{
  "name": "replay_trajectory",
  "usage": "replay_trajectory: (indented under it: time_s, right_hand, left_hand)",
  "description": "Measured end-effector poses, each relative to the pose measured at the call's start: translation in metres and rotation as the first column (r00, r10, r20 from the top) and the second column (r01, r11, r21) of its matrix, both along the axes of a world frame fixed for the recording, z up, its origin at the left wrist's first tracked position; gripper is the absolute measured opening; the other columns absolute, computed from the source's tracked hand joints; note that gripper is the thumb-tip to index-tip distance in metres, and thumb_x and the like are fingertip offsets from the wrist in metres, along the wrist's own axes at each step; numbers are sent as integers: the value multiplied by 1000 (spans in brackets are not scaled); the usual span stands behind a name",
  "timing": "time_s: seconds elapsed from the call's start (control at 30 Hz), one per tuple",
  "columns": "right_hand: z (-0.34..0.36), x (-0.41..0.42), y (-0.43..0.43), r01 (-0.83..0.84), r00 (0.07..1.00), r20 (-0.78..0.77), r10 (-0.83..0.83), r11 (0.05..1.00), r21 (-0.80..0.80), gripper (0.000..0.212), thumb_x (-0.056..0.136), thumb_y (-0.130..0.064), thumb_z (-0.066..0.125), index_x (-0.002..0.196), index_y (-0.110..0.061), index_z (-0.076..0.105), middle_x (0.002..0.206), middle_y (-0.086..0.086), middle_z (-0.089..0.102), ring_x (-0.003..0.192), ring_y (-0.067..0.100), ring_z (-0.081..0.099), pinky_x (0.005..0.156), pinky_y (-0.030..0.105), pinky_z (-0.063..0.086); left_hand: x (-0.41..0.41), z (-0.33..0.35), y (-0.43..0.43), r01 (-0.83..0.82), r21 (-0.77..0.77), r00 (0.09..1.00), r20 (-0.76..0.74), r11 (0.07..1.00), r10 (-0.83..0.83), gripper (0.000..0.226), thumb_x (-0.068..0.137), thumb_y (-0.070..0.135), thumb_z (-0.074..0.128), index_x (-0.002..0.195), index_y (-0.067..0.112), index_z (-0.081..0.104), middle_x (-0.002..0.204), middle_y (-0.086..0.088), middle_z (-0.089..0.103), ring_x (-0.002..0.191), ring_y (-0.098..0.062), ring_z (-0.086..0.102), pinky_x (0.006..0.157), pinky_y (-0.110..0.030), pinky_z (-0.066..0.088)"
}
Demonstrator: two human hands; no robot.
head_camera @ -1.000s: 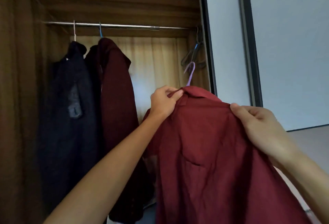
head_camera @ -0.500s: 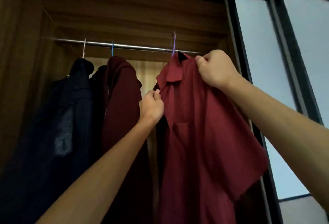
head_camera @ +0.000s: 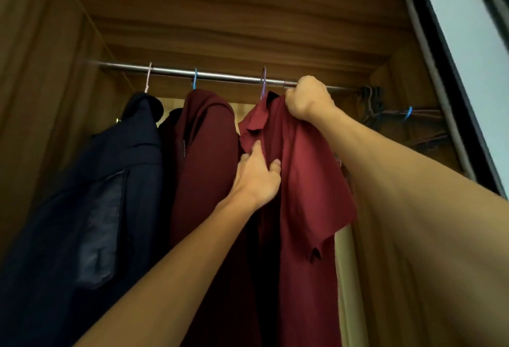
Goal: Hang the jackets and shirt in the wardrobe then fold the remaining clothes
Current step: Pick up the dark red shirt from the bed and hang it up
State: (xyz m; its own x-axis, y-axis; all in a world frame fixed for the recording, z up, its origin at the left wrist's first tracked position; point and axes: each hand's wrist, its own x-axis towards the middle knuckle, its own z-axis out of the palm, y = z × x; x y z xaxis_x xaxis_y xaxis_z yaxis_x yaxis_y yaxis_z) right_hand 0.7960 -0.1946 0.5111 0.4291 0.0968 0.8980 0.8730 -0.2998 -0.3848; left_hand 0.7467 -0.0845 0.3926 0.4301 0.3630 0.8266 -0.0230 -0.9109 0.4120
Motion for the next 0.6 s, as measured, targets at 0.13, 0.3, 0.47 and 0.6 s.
replay_trajectory:
  time_s: [0.13, 0.3, 0.47, 0.6]
  right_hand:
    - [7, -5, -5, 28, 999, 15, -28, 999, 19, 36, 96, -25, 51, 122, -2, 62, 131, 21, 60, 120, 40, 57, 95, 38, 47]
    - [16, -15, -15, 26, 999, 24, -26, 999, 38, 38, 97, -24, 53, 125, 0, 61, 133, 23, 58, 124, 41, 55, 98, 38, 46]
    - [11, -24, -9, 54, 998, 33, -57, 995, 82, 34, 97, -22, 52, 122, -2, 63, 130, 21, 60, 120, 40, 57, 94, 39, 46]
    - [7, -28, -1, 54, 998, 26, -57, 994, 96, 32, 97, -23, 52, 120, -3, 63, 127, 20, 61, 118, 39, 58, 92, 39, 46]
  left_hand:
    - [-12, -3, -2, 16, 26, 999, -43, 1000, -15, 55, 105, 42, 37, 154, 18, 32, 153, -11, 43, 141, -26, 40, 114, -34, 31]
    - [-22, 0, -22, 40, 73, 997, -74, 997, -35, 55, 106, 44, 32, 154, 18, 33, 151, -8, 46, 142, -25, 39, 116, -33, 29]
    - [-28, -6, -29, 82, 62, 995, -56, 995, -78, 53, 107, 44, 26, 152, 17, 36, 150, -7, 48, 141, -24, 40, 115, -32, 29]
    - [-33, -13, -29, 136, 29, 990, -50, 990, -135, 55, 106, 50, 22, 144, 18, 45, 137, -6, 59, 131, -25, 50, 112, -37, 36]
